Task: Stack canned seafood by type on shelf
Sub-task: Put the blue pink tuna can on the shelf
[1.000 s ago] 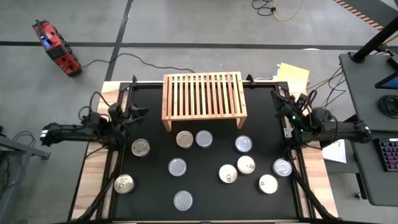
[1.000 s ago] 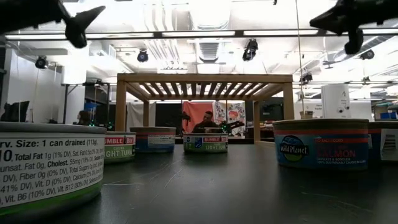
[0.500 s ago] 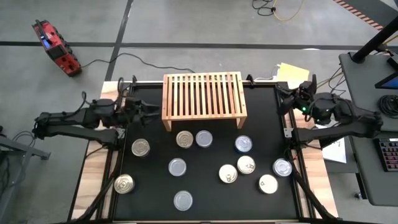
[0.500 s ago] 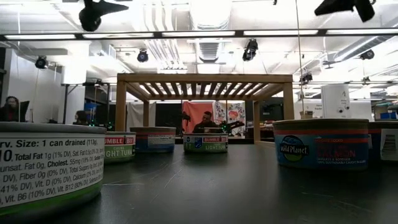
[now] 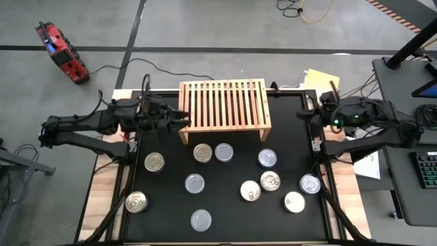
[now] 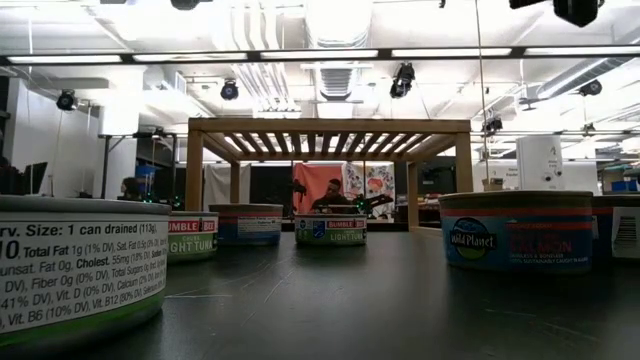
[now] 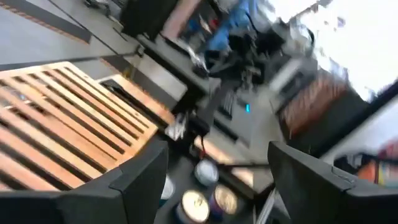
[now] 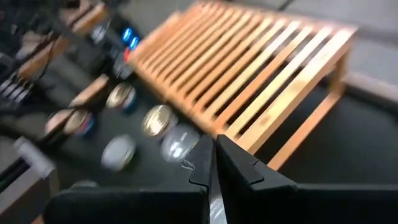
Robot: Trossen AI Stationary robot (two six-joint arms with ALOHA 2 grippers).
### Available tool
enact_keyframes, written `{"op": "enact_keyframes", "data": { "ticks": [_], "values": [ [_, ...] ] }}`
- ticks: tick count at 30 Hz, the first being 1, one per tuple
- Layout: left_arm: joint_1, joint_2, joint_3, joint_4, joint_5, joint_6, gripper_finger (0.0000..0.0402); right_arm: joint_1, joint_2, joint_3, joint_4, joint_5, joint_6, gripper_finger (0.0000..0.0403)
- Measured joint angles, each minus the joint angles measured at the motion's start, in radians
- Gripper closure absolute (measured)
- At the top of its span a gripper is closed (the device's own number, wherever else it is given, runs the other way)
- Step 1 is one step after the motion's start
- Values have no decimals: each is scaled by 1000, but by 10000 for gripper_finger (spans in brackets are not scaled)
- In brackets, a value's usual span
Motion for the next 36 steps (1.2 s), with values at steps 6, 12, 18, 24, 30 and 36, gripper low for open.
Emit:
{"op": "enact_keyframes", "data": {
  "ticks": [6,12,18,24,30,36],
  "values": [
    [-2,98,128,-175,158,97,141,28,93,3,-5,-204,146,390],
    [-1,184,248,-420,191,10,141,114,216,24,-116,-302,380,390],
    [-2,258,328,-681,230,147,141,189,343,25,-304,-453,565,390],
    [-1,266,333,-685,264,315,141,221,467,22,-299,-456,518,390],
    [-1,261,332,-653,264,333,141,220,597,22,-262,-454,476,390],
    [-6,264,324,-622,263,298,141,220,737,23,-241,-352,459,390]
  ]
}}
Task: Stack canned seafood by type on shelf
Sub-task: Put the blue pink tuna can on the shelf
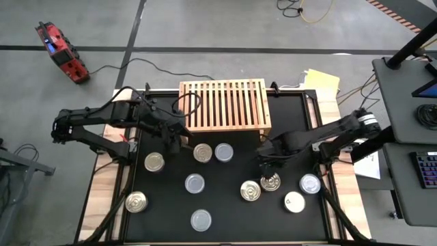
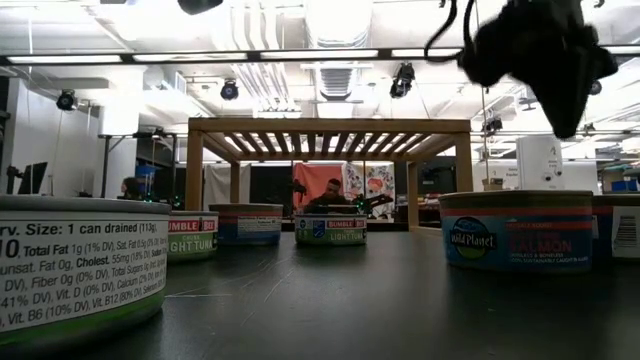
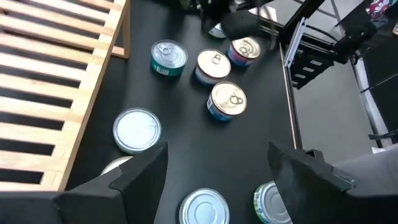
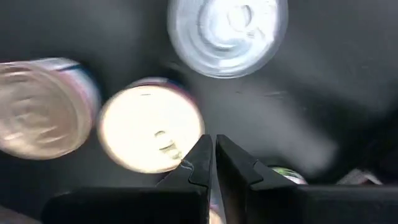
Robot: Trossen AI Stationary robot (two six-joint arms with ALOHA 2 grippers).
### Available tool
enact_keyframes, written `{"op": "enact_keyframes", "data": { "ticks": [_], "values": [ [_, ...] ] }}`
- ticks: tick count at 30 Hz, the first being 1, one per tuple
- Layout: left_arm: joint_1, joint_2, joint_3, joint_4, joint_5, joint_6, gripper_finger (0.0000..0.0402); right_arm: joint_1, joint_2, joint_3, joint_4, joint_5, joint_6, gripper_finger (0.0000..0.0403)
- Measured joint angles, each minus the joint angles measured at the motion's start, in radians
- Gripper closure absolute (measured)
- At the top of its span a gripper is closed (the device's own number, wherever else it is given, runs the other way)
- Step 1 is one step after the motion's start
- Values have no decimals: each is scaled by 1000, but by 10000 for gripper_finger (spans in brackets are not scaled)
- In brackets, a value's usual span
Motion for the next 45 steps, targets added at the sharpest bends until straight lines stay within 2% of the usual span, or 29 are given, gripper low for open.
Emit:
{"op": "enact_keyframes", "data": {
  "ticks": [6,10,18,25,32,37,41,45],
  "values": [
    [0,4,-9,58,-7,2,141,16,90,2,-2,-44,-95,390],
    [0,5,-11,66,-62,7,141,32,126,8,-3,-52,-140,390],
    [0,5,-11,73,-131,8,141,37,155,6,-7,-43,-172,390],
    [0,11,-11,78,-155,30,141,44,190,5,1,-43,-313,390],
    [0,12,-11,79,-159,39,141,63,190,11,74,-42,-234,390],
    [0,12,-11,80,-159,46,141,137,69,26,118,-40,-153,390],
    [0,13,-11,95,-159,57,141,261,-53,-32,310,56,20,390],
    [0,13,-11,104,-159,64,141,387,-136,-188,531,157,244,390]
  ]
}}
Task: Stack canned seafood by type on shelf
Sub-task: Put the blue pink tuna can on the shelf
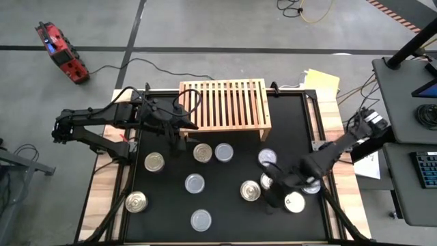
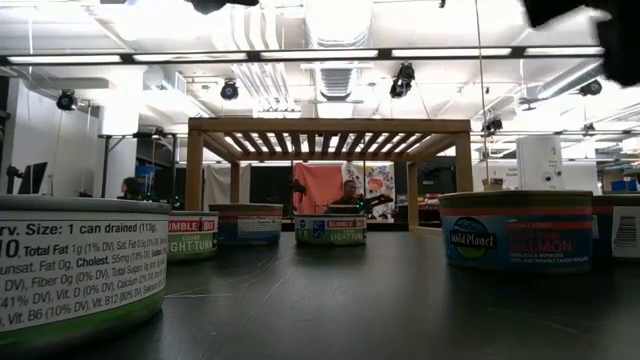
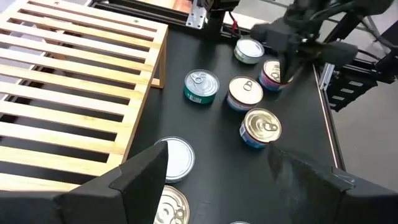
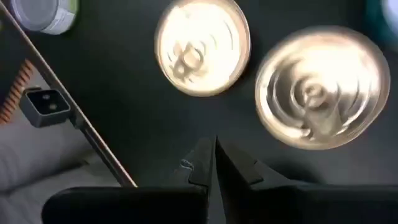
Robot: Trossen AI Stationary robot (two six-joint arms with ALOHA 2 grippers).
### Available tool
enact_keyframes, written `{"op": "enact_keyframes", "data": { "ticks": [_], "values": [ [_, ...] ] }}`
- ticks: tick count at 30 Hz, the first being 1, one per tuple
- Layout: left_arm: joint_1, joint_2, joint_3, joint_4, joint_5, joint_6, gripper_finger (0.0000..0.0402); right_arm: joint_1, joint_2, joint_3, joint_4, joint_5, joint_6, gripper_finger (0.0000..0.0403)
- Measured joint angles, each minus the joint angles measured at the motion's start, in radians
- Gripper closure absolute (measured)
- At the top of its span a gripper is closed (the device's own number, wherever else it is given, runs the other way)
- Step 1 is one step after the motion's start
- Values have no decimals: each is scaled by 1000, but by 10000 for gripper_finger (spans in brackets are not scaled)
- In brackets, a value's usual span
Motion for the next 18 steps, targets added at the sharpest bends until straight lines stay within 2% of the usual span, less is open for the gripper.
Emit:
{"op": "enact_keyframes", "data": {
  "ticks": [4,7,13,18],
  "values": [
    [0,0,0,4,0,19,141,68,-29,-127,93,127,200,390],
    [0,0,0,4,0,19,141,82,-45,-156,109,223,240,390],
    [0,1,0,12,0,18,141,68,-26,-178,10,204,262,390],
    [0,1,0,14,0,11,141,67,-10,-181,11,101,223,390]
  ]
}}
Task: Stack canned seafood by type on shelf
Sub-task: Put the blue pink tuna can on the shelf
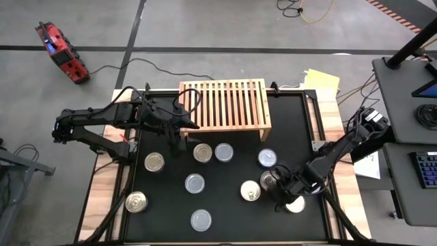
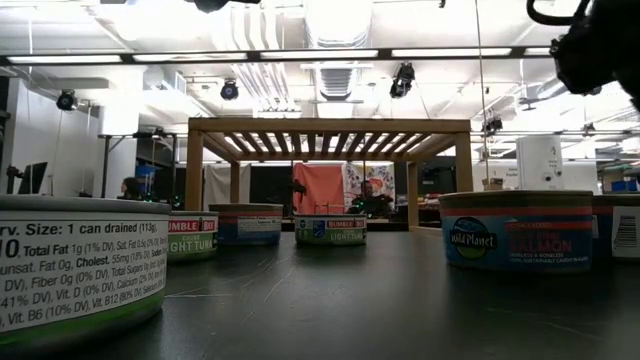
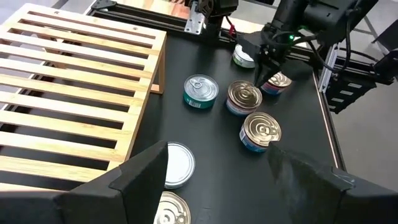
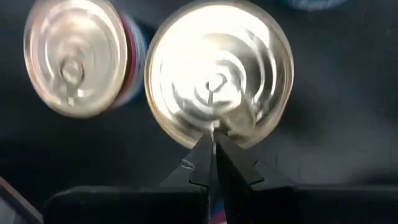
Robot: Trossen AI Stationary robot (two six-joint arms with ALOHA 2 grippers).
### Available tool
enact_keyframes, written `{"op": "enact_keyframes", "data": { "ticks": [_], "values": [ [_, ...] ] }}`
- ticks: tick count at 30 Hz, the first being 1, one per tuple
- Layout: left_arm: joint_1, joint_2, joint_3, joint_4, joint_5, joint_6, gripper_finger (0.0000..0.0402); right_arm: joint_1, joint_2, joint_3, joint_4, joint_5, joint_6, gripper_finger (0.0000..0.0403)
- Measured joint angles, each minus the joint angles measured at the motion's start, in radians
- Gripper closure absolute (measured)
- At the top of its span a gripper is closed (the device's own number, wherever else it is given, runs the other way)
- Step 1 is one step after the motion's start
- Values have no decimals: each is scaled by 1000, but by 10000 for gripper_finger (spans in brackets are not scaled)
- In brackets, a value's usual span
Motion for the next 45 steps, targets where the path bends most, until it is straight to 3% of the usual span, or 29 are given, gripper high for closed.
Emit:
{"op": "enact_keyframes", "data": {
  "ticks": [13,21,31,36,45],
  "values": [
    [0,0,0,5,-1,-10,141,9,32,-6,3,-9,-59,390],
    [0,0,0,19,-18,-10,141,8,37,-5,26,66,-72,390],
    [0,0,0,42,-28,-2,141,8,39,0,46,69,-85,390],
    [0,0,0,41,-28,-1,141,8,24,21,51,141,-84,390],
    [0,0,0,48,-28,4,141,6,55,-3,51,140,-85,390]
  ]
}}
